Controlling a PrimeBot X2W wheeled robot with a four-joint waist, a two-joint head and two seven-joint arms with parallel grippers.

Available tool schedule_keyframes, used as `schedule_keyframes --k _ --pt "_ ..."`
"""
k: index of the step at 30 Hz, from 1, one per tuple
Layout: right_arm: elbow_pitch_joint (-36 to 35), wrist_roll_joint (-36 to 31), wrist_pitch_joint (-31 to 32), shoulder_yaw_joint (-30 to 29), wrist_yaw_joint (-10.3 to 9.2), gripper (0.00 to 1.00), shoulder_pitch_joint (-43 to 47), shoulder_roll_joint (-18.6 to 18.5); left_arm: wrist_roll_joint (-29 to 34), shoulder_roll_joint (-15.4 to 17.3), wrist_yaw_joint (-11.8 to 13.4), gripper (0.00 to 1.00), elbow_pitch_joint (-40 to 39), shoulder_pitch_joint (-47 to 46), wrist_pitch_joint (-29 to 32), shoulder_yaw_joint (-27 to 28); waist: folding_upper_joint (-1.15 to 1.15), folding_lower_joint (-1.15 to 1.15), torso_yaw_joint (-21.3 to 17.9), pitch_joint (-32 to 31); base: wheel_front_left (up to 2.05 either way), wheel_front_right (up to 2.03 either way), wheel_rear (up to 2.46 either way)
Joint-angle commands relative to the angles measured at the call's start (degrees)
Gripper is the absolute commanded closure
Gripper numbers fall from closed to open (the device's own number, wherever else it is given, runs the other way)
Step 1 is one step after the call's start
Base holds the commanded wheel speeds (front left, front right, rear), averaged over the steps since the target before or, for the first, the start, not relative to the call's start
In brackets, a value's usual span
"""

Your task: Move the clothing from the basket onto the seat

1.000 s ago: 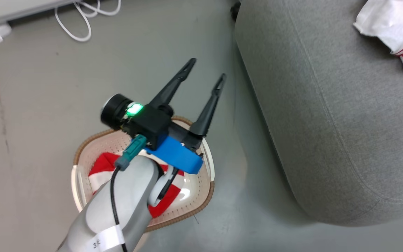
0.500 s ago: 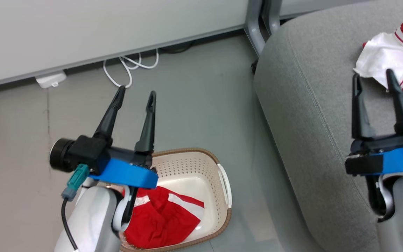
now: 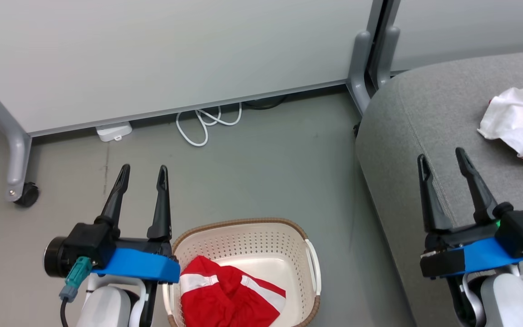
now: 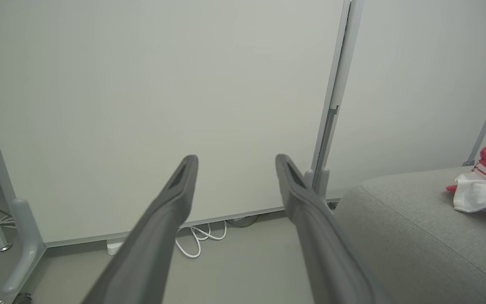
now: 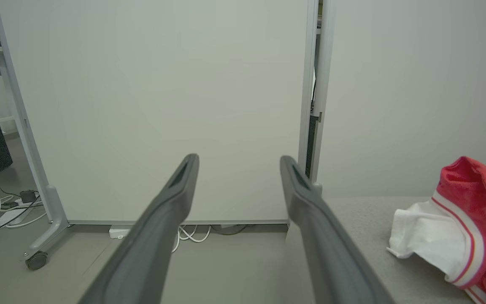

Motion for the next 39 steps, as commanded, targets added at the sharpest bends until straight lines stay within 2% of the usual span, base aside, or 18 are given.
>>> schedule_keyframes --k 1,17,39 --pt "-0.4 -0.3 -0.2 0.1 0.01 0.00 1.8 0.6 0.5 -0.4 -0.3 0.00 0.0 1.2 -0.2 1.0 0.00 0.01 1.0 -1.1 0.00 0.00 0.00" --pt "2.0 0.3 -0.2 0.1 0.01 0.00 6.9 2.6 2.0 -1.9 -1.4 0.00 1.0 5.3 -0.2 5.5 0.00 0.01 4.5 -3.5 0.00 0.00 0.00" --pt "4.9 1.1 -0.2 0.6 0.01 0.00 8.2 3.6 1.5 -2.0 -1.6 0.00 2.5 4.9 -0.2 5.9 0.00 0.01 4.6 -3.3 0.00 0.00 0.00"
